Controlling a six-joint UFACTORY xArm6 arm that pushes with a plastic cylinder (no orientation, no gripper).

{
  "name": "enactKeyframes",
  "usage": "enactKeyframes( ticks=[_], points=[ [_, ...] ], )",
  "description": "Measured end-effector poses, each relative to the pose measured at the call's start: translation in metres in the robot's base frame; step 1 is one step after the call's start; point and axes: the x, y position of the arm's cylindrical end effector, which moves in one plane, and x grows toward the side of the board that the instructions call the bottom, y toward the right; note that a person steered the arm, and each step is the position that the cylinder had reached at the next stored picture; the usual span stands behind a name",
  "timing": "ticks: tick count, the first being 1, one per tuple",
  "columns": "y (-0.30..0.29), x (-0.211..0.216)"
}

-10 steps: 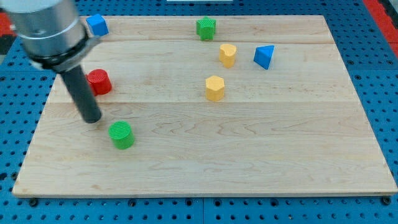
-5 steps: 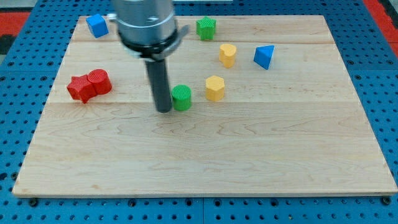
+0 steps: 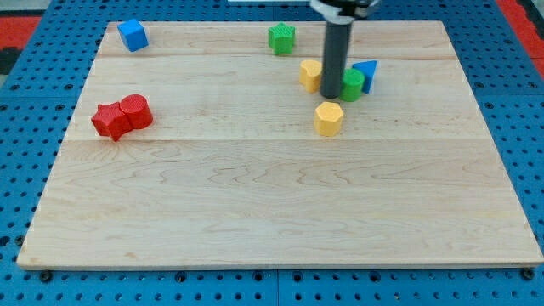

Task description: Push the green circle into the blue triangle

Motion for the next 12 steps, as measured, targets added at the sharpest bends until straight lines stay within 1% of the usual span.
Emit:
enactKeyframes(
  ticks=[1, 2, 3, 5, 6, 7, 8, 9, 10, 11, 12],
  points=[
    [0.000, 0.025],
    [0.013, 0.011],
    [0.023, -0.037],
    [0.077, -0.100],
    [0.065, -0.123],
    [0.074, -0.152],
    [0.135, -0.162],
    [0.157, -0.105],
    [0.094, -0.086],
    [0.078, -0.082],
    [0.083, -0.081]
  ],
)
